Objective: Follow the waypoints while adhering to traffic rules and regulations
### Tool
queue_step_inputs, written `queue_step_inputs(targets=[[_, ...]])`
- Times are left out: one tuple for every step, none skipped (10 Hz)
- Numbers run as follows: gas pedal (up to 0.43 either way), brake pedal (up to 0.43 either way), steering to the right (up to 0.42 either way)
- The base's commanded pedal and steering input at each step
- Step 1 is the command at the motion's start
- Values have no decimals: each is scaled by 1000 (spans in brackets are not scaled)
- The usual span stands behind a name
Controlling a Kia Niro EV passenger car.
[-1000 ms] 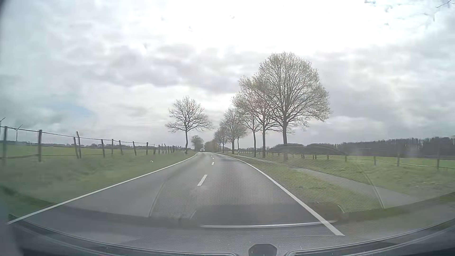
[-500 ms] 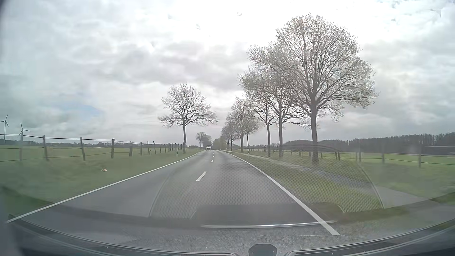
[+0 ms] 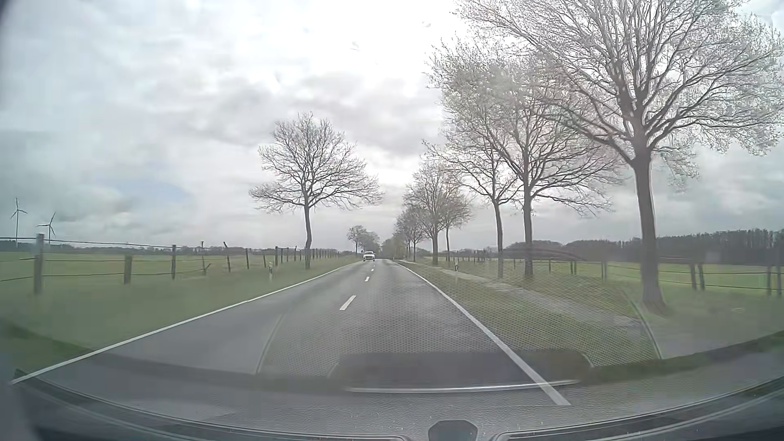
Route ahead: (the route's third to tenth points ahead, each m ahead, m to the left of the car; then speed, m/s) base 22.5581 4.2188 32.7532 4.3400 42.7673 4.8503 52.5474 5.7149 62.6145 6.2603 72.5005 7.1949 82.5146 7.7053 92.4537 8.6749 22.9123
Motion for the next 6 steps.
queue_step_inputs(targets=[[150,0,-16],[150,0,-16],[150,0,-16],[150,0,-16],[150,0,-15],[150,0,-15]])
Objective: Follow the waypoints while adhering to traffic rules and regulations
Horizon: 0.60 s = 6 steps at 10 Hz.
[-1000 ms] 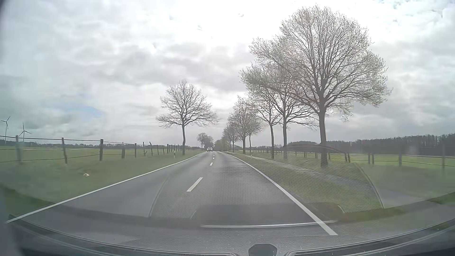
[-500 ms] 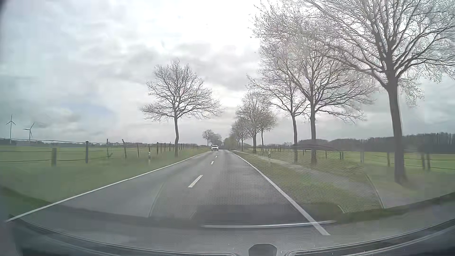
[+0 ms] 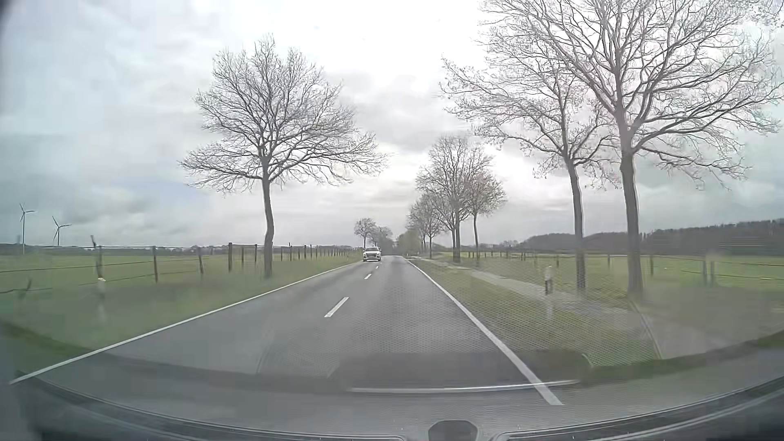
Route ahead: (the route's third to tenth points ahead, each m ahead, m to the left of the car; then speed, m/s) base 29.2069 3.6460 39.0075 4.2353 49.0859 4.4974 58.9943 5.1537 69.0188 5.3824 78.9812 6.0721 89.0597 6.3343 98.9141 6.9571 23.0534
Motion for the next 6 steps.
queue_step_inputs(targets=[[150,0,-15],[157,0,-15],[157,0,-15],[157,0,-15],[157,0,-14],[157,0,-14]])
